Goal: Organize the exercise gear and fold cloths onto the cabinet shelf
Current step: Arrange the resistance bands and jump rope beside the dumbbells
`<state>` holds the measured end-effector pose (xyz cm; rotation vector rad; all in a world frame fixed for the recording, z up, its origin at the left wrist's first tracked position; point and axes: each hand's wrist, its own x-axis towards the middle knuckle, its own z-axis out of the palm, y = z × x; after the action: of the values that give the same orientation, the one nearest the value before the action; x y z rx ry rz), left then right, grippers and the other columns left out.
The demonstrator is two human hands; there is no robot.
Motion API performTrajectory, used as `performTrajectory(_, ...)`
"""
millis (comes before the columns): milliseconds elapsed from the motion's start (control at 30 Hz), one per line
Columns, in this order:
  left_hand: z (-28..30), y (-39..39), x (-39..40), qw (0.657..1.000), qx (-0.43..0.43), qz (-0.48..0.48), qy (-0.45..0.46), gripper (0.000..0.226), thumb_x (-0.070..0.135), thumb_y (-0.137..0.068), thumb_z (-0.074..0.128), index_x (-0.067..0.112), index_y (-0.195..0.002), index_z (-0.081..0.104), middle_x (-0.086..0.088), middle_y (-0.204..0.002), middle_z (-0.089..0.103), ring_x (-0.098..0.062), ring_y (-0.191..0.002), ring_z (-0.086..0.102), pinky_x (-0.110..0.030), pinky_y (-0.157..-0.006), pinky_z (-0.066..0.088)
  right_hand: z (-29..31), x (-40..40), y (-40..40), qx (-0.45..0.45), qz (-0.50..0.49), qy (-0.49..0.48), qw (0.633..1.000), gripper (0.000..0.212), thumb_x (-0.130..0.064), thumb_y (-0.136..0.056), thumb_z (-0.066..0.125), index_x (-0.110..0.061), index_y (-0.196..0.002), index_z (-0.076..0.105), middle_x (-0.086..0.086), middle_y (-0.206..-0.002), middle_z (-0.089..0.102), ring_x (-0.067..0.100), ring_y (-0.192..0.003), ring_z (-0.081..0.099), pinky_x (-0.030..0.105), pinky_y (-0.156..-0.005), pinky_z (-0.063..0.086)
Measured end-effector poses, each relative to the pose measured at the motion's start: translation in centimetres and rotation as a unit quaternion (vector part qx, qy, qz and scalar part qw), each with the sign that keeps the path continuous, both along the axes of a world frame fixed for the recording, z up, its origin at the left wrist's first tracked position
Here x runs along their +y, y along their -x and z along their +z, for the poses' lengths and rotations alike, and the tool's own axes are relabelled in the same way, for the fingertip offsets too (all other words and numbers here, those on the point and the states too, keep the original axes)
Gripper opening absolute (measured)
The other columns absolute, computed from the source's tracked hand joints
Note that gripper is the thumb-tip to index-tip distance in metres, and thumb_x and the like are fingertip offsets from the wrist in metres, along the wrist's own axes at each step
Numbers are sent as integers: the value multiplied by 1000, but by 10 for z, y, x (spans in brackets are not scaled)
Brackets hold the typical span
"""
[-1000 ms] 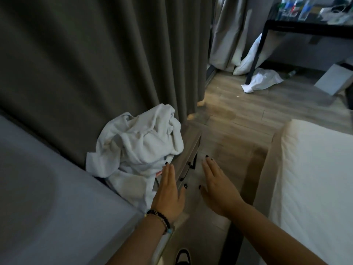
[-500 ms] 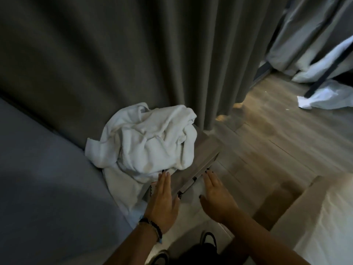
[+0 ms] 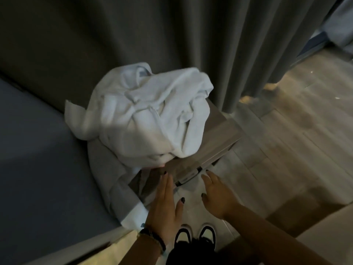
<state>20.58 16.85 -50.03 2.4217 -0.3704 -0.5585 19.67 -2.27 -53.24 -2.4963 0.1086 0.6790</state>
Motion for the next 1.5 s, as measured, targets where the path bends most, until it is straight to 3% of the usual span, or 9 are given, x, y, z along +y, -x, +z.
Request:
performTrajectory(167,-48,1,10,997,-35,-31,-61,71,25,-100,40,24,-140,-19,10,-150,-23,-6,-142,-22,-14,-113,-9,-57,19,-11,-20,15,-4,1000,67,-14,-94,47,-11,-152,14,10,-160,4,27,-135,31,30,-102,38)
performTrajectory(367,-87,-2,25,976,-70,-83,-187,71,23,-95,42,21,-153,0,0,-159,-11,-17,-148,-10,-34,-119,0,-109,33,-18,-12,7,-1,1000,61,-25,-99,44,-20,-152,15,11,-160,3,33,-134,31,38,-106,38)
performTrajectory(567,-99,-2,18,979,-111,-33,-168,65,10,-85,56,16,-147,37,-10,-156,29,-26,-146,23,-43,-117,12,-146,38,-10,24,21,46,998,63,-45,-100,36,-38,-151,-1,3,-158,-23,38,-133,30,43,-105,39)
performTrajectory(733,-101,-1,15,973,-118,-34,-194,67,13,-86,53,17,-150,31,-8,-159,22,-23,-148,16,-41,-118,14,-147,39,-8,19,44,102,994,68,-41,-100,40,-39,-151,-4,1,-157,-25,34,-129,37,39,-89,46)
performTrajectory(1033,-95,-10,16,959,-122,-72,-247,67,17,-90,47,19,-152,21,-6,-161,15,-20,-148,13,-37,-119,13,-139,30,-8,66,108,142,982,72,-34,-99,43,-37,-151,-6,2,-158,-23,35,-132,34,37,-88,44)
performTrajectory(1200,-93,-8,16,948,-109,-105,-279,68,25,-93,47,20,-153,16,-9,-162,5,-23,-149,5,-36,-119,13,-120,27,16,81,86,141,983,61,-38,-98,43,-27,-151,15,11,-159,2,34,-130,38,42,-99,43)
performTrajectory(1300,-88,5,10,950,-93,-104,-279,62,32,-92,49,31,-150,26,-14,-161,-10,-32,-148,-8,-43,-120,9,-96,29,31,-59,24,111,992,35,-28,-95,45,-16,-127,55,8,-134,52,24,-116,52,36,-94,46)
performTrajectory(1367,-86,17,9,957,-82,-89,-262,64,32,-90,54,33,-150,28,-16,-159,-14,-33,-147,-12,-45,-119,10,-83,26,42,-168,31,105,980,27,-25,-92,47,-16,-112,63,4,-117,62,23,-109,55,36,-92,44)
performTrajectory(1500,-85,44,13,979,-136,-12,-152,35,3,-67,81,10,-102,75,-30,-143,40,-50,-127,44,-57,-96,46,-75,16,47,-216,72,82,970,37,-35,-88,55,-18,-121,58,7,-124,54,26,-115,50,41,-99,38)
